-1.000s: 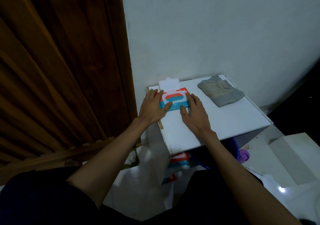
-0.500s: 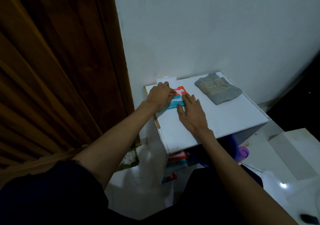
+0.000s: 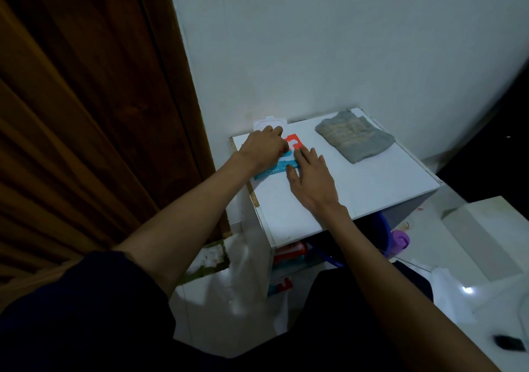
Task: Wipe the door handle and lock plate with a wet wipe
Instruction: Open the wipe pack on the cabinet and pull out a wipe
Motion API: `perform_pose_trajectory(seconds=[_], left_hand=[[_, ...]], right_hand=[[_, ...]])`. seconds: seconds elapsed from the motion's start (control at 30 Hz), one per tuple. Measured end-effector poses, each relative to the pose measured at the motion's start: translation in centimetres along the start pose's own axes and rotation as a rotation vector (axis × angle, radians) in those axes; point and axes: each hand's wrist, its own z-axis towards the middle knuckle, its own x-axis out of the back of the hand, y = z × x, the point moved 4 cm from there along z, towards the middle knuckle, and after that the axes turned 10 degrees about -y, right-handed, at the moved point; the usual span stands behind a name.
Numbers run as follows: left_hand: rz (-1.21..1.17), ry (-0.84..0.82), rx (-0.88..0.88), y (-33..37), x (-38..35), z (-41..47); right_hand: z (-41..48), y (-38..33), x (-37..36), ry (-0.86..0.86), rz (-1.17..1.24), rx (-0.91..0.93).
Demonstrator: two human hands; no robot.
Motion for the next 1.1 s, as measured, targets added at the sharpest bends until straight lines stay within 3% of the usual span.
perform_pose_trajectory(seconds=[0.3, 0.67, 1.1], left_hand=[[0.002, -0.011, -0.019, 0.3, 0.2, 0.3], [-0.273, 0.091, 0.338, -0.8, -0.4, 1.1], [-0.322, 0.064, 0.399, -0.6, 0.4, 0.9]], right_hand=[[-0.1, -0.1, 0.2, 0.009, 0.031, 0.008], [-0.1, -0.1, 0.1, 0.007, 0.014, -0.01], [-0.1, -0.3, 0.2, 0.019, 0.016, -0.014]])
